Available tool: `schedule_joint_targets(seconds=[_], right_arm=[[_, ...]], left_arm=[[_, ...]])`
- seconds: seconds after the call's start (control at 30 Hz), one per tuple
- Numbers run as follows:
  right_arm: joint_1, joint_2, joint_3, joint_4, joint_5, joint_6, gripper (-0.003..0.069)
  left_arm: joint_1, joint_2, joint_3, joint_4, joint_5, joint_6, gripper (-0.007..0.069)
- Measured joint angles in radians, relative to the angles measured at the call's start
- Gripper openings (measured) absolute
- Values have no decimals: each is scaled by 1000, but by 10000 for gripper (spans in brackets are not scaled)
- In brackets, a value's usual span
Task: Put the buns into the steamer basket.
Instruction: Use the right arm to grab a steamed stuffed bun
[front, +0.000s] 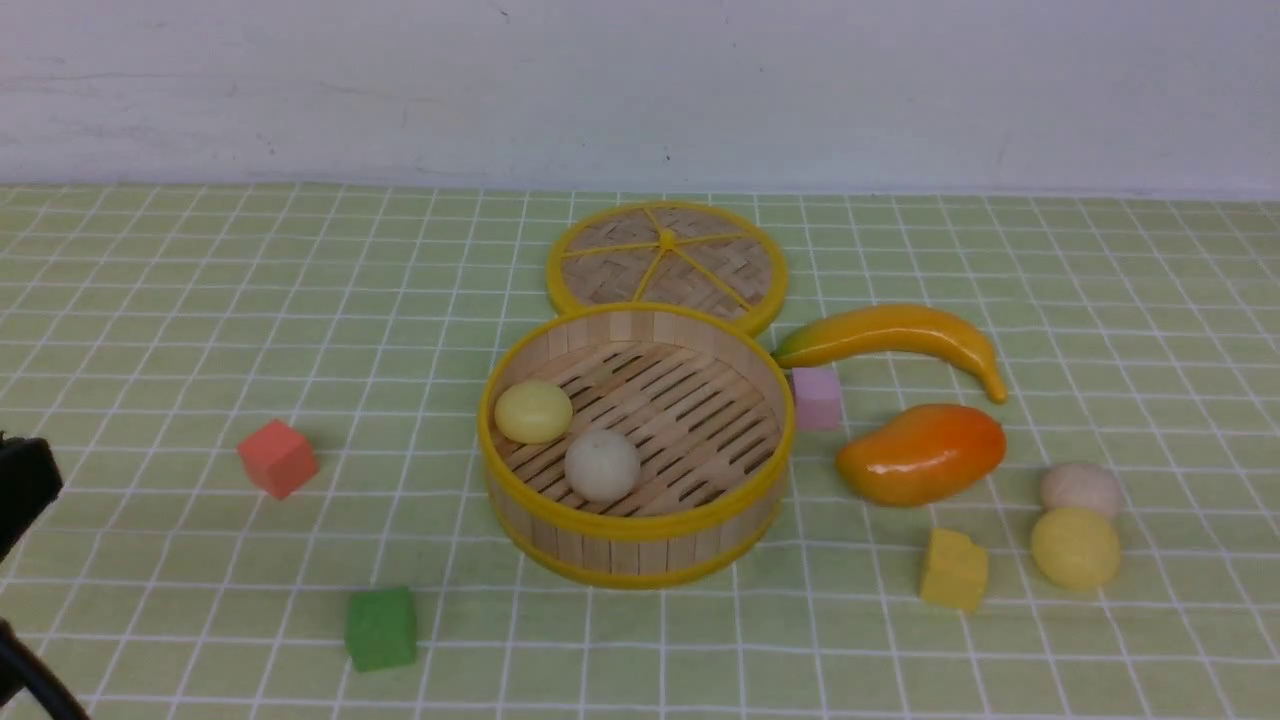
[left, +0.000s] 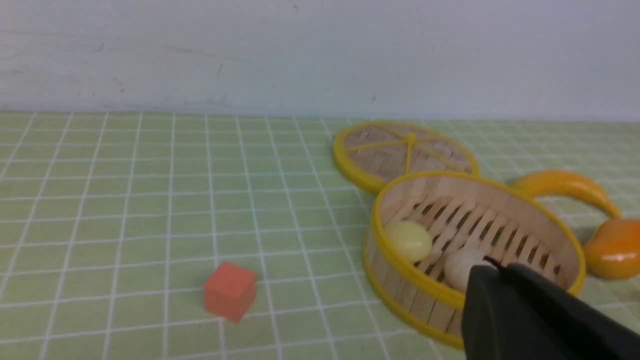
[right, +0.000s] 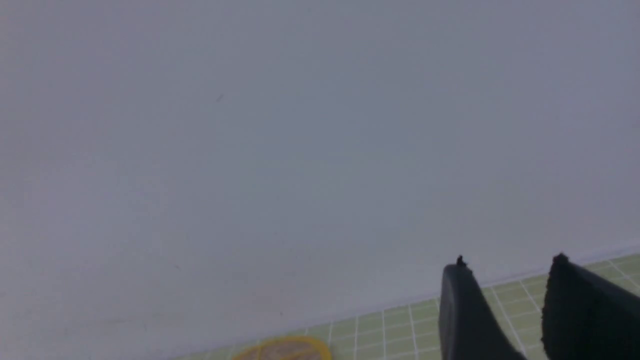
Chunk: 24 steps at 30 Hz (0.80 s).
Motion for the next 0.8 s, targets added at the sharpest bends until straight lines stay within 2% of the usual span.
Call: schedule_joint_targets(seconds=[0.1, 0.17, 0.3, 0.4, 0.47, 0.5, 0.57, 0.63, 0.67, 0.8], right_arm=[[0, 143, -120, -45, 112, 0, 239], [0, 314, -214, -77, 216, 0, 239], [0, 533, -271, -102, 272, -4, 239], [0, 662, -276, -110, 250, -42, 239], [0, 805, -294, -112, 246, -87, 239], [0, 817, -297, -112, 246, -89, 239], [0, 983, -373, -100, 375, -103, 239], [0, 1041, -423, -96, 450, -103, 239], [0, 1151, -504, -96, 549, -102, 239], [0, 1298, -647, -96, 639, -81, 239]], left_arm=[[0, -43, -9, 41, 75, -58, -13], [0, -105, -4, 75, 154, -192, -10], [0, -221, 64, 162, 213, -373, -6], [0, -288, 112, 252, 195, -472, -4], [1, -340, 163, 387, 120, -540, -2], [1, -342, 167, 398, 120, -544, -2], [1, -354, 209, 501, 54, -596, 0], [1, -354, 225, 523, 43, -613, 0], [1, -354, 247, 538, 34, -645, 0], [1, -354, 279, 545, 31, -686, 3]])
